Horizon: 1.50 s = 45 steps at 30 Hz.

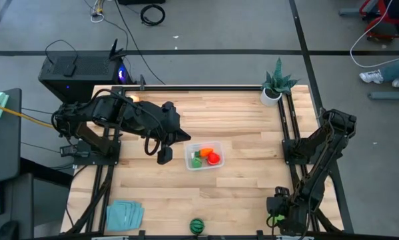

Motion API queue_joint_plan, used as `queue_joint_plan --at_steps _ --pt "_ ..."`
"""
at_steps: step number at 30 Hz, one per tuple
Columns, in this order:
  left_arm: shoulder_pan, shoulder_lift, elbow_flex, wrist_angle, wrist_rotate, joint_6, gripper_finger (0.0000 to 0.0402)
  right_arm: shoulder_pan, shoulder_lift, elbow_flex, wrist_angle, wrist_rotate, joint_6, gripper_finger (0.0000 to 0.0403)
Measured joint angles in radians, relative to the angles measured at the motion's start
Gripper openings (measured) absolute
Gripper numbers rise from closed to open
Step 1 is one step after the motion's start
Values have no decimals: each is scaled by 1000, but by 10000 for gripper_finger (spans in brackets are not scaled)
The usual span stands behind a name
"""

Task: Pick and placing Produce into tupperware
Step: Put the green melon into the transparent bin

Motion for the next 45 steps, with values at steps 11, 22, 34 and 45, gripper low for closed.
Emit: queue_joint_plan --at_steps 11,22,34,45 --pt "0 0 0 0 0 -12 11 0 0 -32 5 0 11 314" --pt "0 0 0 0 0 -11 27 8 47 -33 40 -9 52 314" --pt "0 0 0 0 0 -8 8 49 73 -33 39 -10 54 314" --pt "0 0 0 0 0 -9 25 59 154 -33 34 -6 54 314"
